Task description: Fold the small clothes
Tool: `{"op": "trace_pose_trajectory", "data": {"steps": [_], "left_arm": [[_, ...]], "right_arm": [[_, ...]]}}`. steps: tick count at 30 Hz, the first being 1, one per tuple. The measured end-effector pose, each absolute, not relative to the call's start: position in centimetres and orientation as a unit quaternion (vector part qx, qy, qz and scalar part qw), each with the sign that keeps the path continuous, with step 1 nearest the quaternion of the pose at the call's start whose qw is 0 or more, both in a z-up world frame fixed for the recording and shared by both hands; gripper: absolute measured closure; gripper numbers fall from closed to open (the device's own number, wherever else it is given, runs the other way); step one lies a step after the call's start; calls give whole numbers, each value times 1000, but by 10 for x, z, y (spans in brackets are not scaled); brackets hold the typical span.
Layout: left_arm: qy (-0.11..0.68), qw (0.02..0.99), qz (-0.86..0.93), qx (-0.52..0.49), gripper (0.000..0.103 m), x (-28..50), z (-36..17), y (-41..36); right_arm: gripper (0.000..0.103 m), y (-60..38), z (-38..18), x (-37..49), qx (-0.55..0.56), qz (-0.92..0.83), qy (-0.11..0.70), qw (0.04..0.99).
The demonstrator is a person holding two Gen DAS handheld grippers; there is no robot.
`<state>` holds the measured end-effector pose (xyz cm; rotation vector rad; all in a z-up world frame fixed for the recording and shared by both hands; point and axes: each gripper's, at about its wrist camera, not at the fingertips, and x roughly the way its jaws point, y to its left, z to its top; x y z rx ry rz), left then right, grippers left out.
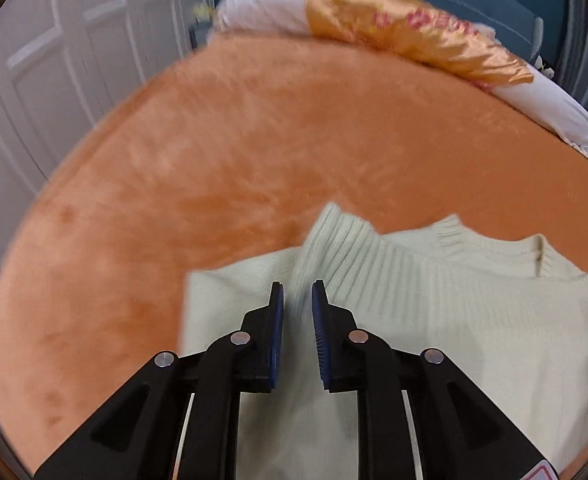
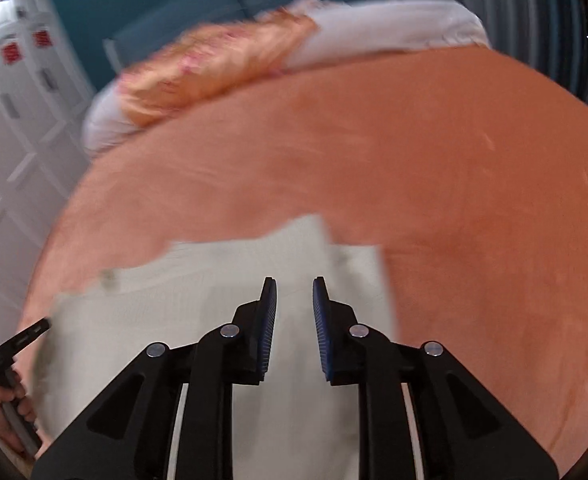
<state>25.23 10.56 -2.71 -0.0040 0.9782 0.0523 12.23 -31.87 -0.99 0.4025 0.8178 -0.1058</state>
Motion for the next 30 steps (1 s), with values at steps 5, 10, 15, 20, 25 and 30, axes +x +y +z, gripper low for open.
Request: {"op": "trace_pose_trajectory", "data": {"steps": [5, 10, 15, 20, 25, 30], "left_arm": [[486, 869, -81, -29, 88, 185, -10, 54], [541, 835, -99, -4, 87, 137, -53, 25], [541, 838, -67, -24, 94, 130, -57, 61], [543, 837, -22, -58, 96, 122, -57, 111], [521, 843, -1, -133, 94, 103, -38, 137], [496, 841, 36, -214, 54, 98, -32, 182]], "right_arm": [[84, -189, -23, 82, 136, 100, 444, 880], [86, -141, -47, 47, 74, 130, 454, 878], [89, -242, -59, 31, 120, 8, 471, 874], [103, -359, -68, -17, 234, -103, 461, 850], [68, -372, -61, -35, 247, -136, 445, 850], [41, -391, -76, -35, 330, -110, 434, 831]]}}
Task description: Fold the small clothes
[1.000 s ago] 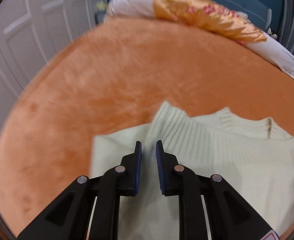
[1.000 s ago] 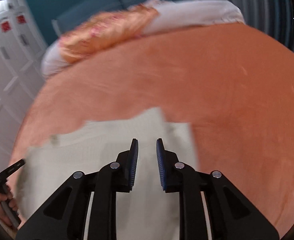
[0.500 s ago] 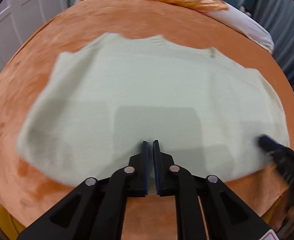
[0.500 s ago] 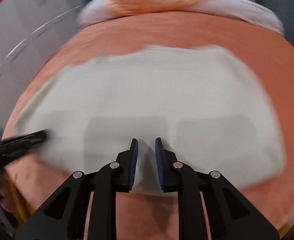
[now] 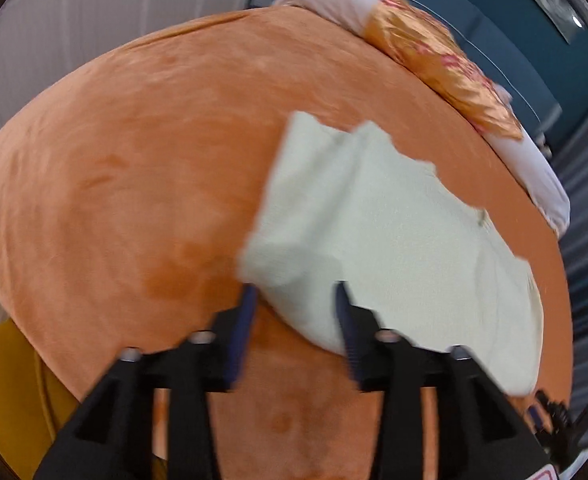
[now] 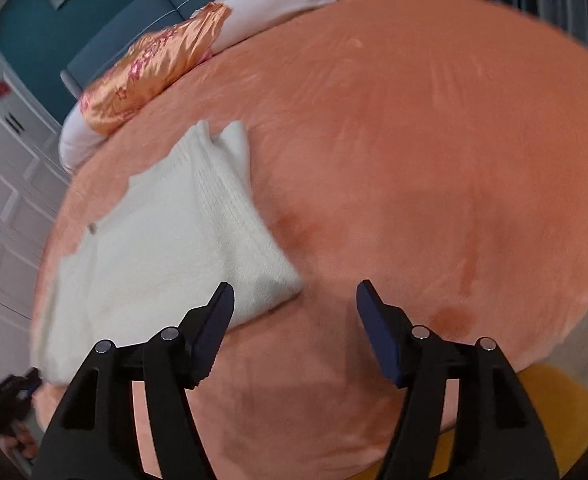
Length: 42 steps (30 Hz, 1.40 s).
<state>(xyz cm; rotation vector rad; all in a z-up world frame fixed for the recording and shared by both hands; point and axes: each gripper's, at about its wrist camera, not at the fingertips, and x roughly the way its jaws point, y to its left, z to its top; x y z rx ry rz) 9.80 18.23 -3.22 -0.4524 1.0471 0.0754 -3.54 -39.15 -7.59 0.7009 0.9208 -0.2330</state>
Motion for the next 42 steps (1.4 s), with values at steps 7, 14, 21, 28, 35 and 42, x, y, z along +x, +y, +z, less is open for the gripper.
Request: {"op": "trace_pose_trajectory", "data": {"steps": [7, 14, 21, 28, 35, 42], "left_arm": [[511, 799, 21, -317, 46, 126, -72, 202], [521, 801, -30, -293, 95, 119, -40, 202], [565, 784, -47, -253, 94, 53, -43, 216], [553, 794, -21, -252, 91, 47, -50, 208], [536, 804, -12, -258, 81, 50, -48, 204], [531, 798, -12, -284, 65, 54, -53, 203]], "right_arm": [[53, -374, -84, 11, 355, -77, 442, 820], [90, -367, -33, -11, 350, -59, 424, 833], [87, -363, -63, -64, 303, -61, 506, 805], [76, -366, -25, -65, 281, -132, 474, 824], [94, -259, 29, -9, 191, 34, 461, 866], [97, -151, -25, 64, 107, 114, 553, 819]]}}
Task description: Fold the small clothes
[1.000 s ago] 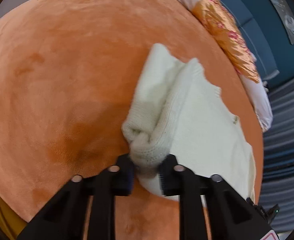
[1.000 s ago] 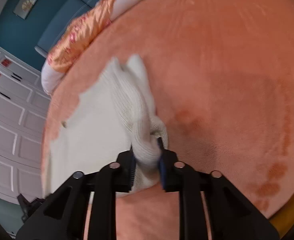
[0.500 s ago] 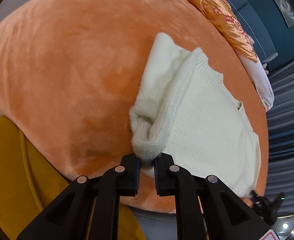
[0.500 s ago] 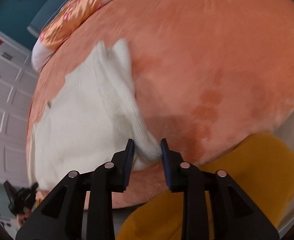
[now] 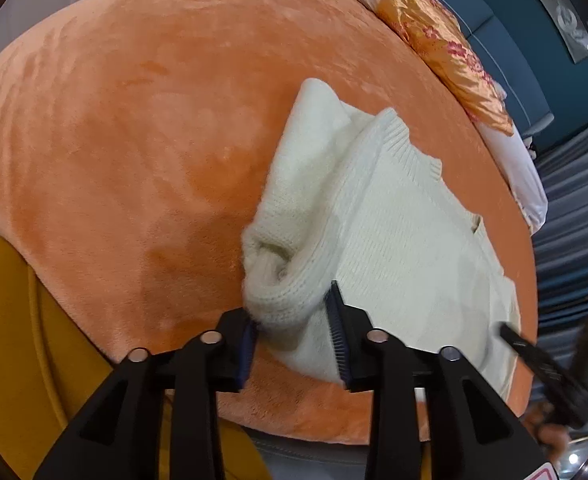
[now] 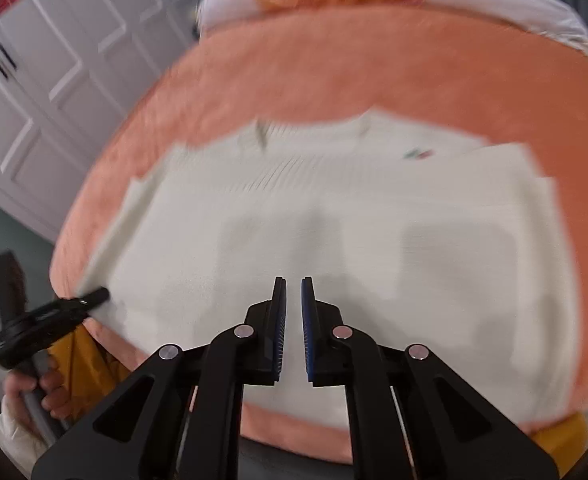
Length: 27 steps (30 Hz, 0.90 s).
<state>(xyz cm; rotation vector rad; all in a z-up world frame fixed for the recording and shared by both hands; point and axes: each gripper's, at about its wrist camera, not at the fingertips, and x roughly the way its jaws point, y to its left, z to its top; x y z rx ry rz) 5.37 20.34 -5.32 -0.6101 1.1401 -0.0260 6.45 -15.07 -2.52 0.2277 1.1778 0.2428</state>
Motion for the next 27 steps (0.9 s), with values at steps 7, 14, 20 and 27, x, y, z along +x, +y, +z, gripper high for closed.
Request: {"op": "trace_pose_trajectory", "data": {"steps": [7, 14, 20, 27], "left_arm": [[510, 798, 5, -320, 45, 69, -59, 211], [503, 800, 14, -328, 57, 94, -68, 201], [476, 838, -47, -265, 81, 100, -16, 166], [414, 883, -157, -157, 82, 96, 68, 49]], "right_arm": [[99, -139, -53, 90, 88, 92, 576, 808], [99, -139, -59, 94, 106, 102, 564, 813], [81, -178, -37, 50, 215, 109, 528, 815], [77, -244, -31, -31, 240, 68, 500, 830]]}}
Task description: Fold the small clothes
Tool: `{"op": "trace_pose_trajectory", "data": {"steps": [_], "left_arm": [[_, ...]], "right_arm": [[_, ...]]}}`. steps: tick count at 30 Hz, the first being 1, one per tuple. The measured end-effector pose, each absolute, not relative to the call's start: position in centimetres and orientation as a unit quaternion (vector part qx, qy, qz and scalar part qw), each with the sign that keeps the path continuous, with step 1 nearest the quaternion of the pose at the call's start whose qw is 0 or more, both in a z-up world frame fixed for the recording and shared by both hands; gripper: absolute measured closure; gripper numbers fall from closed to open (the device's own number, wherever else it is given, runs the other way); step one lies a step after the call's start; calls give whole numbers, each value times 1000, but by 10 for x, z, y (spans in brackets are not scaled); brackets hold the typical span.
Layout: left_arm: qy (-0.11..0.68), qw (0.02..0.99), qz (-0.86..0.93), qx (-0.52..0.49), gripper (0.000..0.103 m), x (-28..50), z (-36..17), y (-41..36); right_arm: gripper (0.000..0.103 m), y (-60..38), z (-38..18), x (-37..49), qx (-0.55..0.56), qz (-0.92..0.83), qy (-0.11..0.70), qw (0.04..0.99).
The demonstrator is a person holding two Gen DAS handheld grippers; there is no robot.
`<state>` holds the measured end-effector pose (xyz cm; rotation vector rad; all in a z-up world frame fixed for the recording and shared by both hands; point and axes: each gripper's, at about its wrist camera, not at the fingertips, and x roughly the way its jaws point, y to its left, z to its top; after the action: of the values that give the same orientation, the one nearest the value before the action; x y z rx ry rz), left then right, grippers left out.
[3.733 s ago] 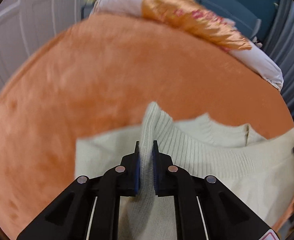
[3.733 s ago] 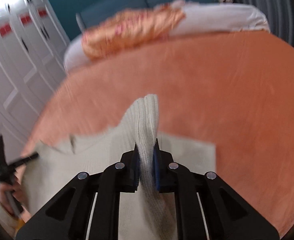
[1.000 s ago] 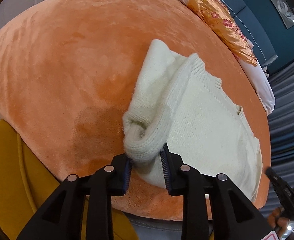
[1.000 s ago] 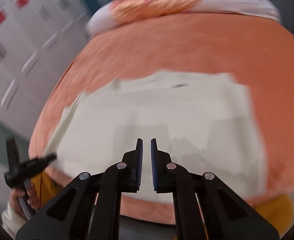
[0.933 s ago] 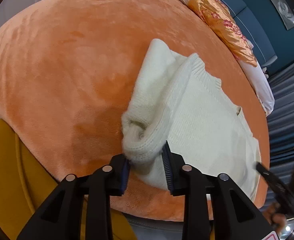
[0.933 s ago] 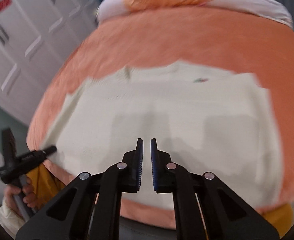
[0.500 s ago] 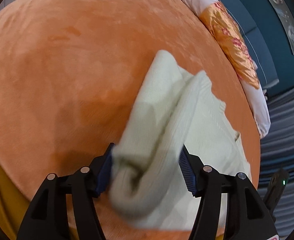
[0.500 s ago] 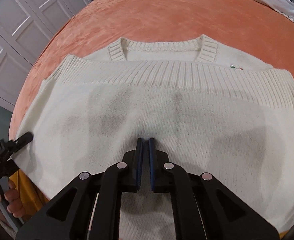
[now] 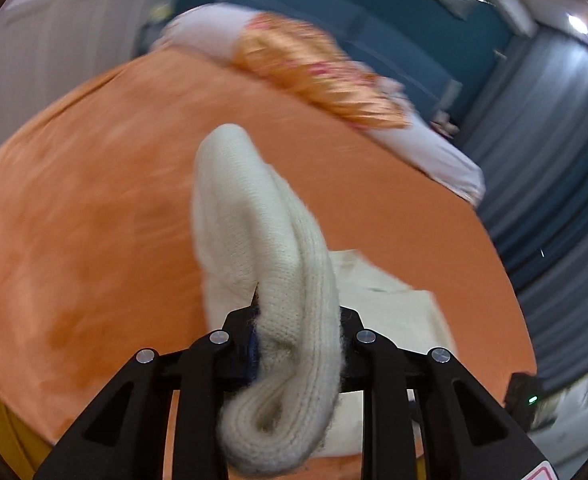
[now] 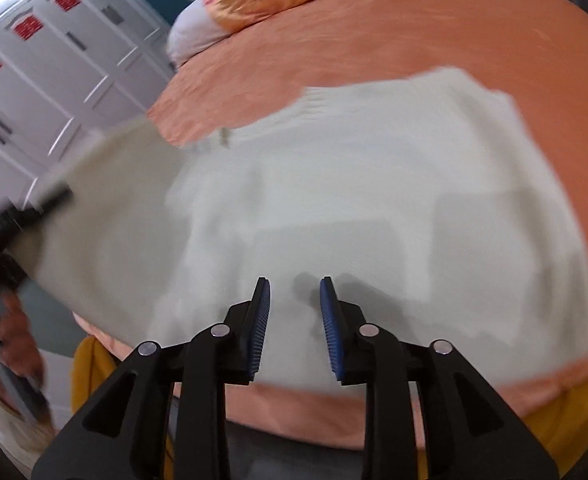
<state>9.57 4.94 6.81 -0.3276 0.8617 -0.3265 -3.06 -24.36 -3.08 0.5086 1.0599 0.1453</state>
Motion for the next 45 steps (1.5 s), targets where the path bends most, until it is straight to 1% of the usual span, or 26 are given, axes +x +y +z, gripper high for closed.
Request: {"op": "trace_pose_trajectory", "data": {"steps": [3, 6, 9, 11, 13, 14, 15, 16, 17, 18, 19, 21, 22, 23, 24, 25, 29, 30, 34, 35, 36, 38, 39, 41, 43, 45], "left_arm": [[415, 879, -205, -114, 82, 94, 76, -14], [432, 866, -239, -77, 82, 92, 66, -76], [467, 844, -259, -41, 82, 87, 33, -131], [490, 835, -248, 23, 82, 81, -2, -166], [507, 829, -224, 76, 80, 71, -31, -182], [500, 834, -218, 83, 78, 65, -34, -182], [480, 846, -215, 90, 73, 55, -29, -178], [470, 851, -217, 93, 69, 48, -24, -175], [465, 851, -226, 89, 59, 41, -18, -170], [461, 850, -242, 75, 48, 34, -10, -162], [457, 852, -247, 61, 46, 29, -2, -153], [452, 857, -244, 43, 36, 20, 7, -137], [452, 858, -242, 34, 34, 17, 11, -128], [452, 859, -240, 25, 31, 14, 15, -118], [452, 860, -234, 21, 30, 16, 19, -110], [452, 863, -223, 16, 30, 16, 24, -103], [468, 864, -183, -24, 30, 17, 28, -61], [475, 862, -170, -42, 30, 18, 25, -47], [502, 853, -131, -60, 30, 17, 12, -19], [507, 850, -126, -69, 30, 17, 9, -14], [511, 847, -123, -81, 30, 16, 7, -8], [513, 845, -120, -93, 30, 15, 5, -4], [511, 846, -121, -95, 30, 14, 6, -2], [502, 851, -125, -95, 30, 13, 12, -2], [487, 858, -132, -89, 30, 11, 19, -5], [474, 864, -147, -84, 30, 13, 27, -13]], "right_arm": [[77, -273, -35, -59, 269, 47, 493, 826], [77, -295, -37, -78, 293, 32, 485, 823], [77, -311, -35, -91, 306, 24, 475, 825], [77, -317, -36, -95, 313, 21, 473, 823], [76, -322, -39, -98, 321, 17, 474, 819], [76, -327, -40, -101, 329, 16, 473, 817], [76, -330, -38, -102, 334, 15, 470, 817], [71, -334, -35, -104, 336, 16, 464, 819], [61, -337, -31, -104, 337, 15, 457, 823], [58, -339, -26, -103, 340, 15, 450, 826], [54, -341, -23, -100, 344, 20, 444, 827], [48, -348, -16, -90, 367, 39, 434, 822], [44, -350, -14, -85, 383, 47, 427, 818], [35, -351, -12, -77, 406, 58, 418, 810], [29, -351, -11, -68, 423, 66, 416, 802], [21, -350, -11, -58, 436, 75, 418, 794], [21, -329, -7, -33, 443, 108, 431, 779], [21, -322, -9, -30, 438, 109, 439, 777], [21, -284, -29, -3, 423, 125, 489, 752], [23, -277, -32, 3, 415, 124, 500, 749], [27, -268, -35, 9, 400, 123, 512, 750], [67, -253, -33, 17, 355, 119, 524, 765], [75, -249, -25, 20, 329, 117, 519, 780], [80, -252, 6, 19, 325, 151, 473, 805], [81, -269, 44, 9, 344, 198, 400, 826], [81, -284, 62, -4, 330, 203, 358, 849]]}}
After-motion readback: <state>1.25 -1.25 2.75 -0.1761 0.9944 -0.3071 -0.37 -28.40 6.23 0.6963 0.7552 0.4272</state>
